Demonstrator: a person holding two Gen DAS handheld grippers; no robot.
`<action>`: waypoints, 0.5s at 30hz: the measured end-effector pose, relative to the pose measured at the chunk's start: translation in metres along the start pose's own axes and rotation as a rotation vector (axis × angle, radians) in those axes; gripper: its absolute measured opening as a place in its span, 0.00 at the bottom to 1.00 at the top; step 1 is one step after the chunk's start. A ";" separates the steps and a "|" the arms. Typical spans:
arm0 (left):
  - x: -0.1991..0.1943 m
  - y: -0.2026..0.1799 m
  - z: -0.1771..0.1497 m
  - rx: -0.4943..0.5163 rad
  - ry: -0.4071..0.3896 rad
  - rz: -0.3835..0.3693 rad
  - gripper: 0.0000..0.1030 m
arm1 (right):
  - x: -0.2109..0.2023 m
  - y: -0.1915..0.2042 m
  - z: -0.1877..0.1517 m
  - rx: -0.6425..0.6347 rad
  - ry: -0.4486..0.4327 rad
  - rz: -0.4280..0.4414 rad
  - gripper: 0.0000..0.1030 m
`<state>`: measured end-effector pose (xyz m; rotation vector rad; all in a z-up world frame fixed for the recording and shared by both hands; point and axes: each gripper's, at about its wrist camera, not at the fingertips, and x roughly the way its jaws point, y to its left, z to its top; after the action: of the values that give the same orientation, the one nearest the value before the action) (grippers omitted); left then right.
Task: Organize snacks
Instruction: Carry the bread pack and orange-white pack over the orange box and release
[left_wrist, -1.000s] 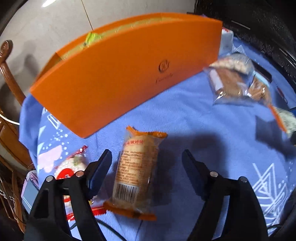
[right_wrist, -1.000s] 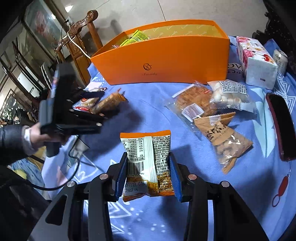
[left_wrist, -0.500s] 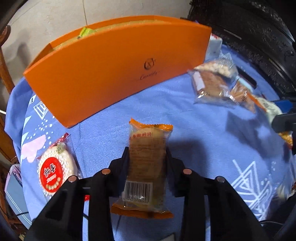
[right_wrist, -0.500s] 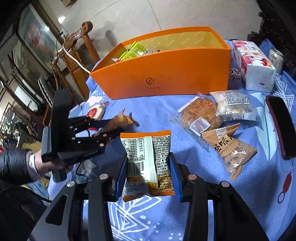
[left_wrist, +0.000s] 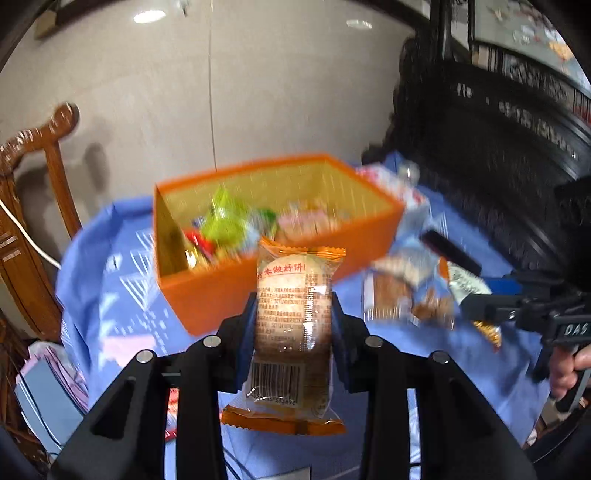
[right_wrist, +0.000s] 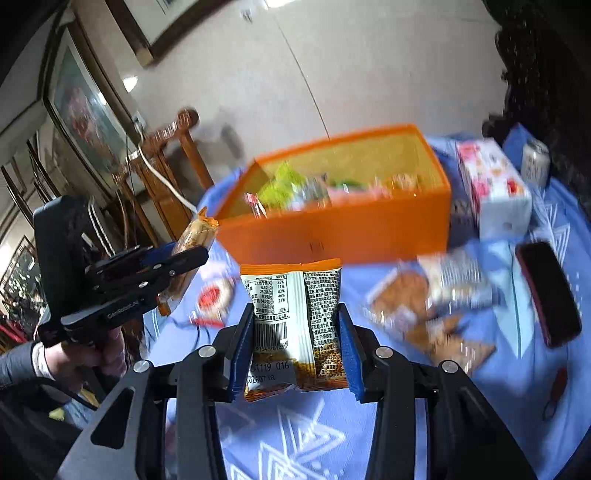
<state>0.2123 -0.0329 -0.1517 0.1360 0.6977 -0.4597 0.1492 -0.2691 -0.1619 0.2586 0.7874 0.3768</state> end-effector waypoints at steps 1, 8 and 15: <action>-0.005 0.001 0.012 -0.004 -0.025 0.005 0.34 | -0.001 0.001 0.009 -0.004 -0.023 0.001 0.41; -0.007 0.013 0.090 -0.014 -0.131 0.035 0.34 | -0.001 0.006 0.086 -0.040 -0.170 0.001 0.41; 0.024 0.023 0.153 -0.006 -0.140 0.104 0.70 | 0.020 0.013 0.161 -0.128 -0.268 -0.052 0.51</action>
<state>0.3286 -0.0627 -0.0510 0.1328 0.5518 -0.3638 0.2761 -0.2624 -0.0601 0.1637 0.5034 0.3335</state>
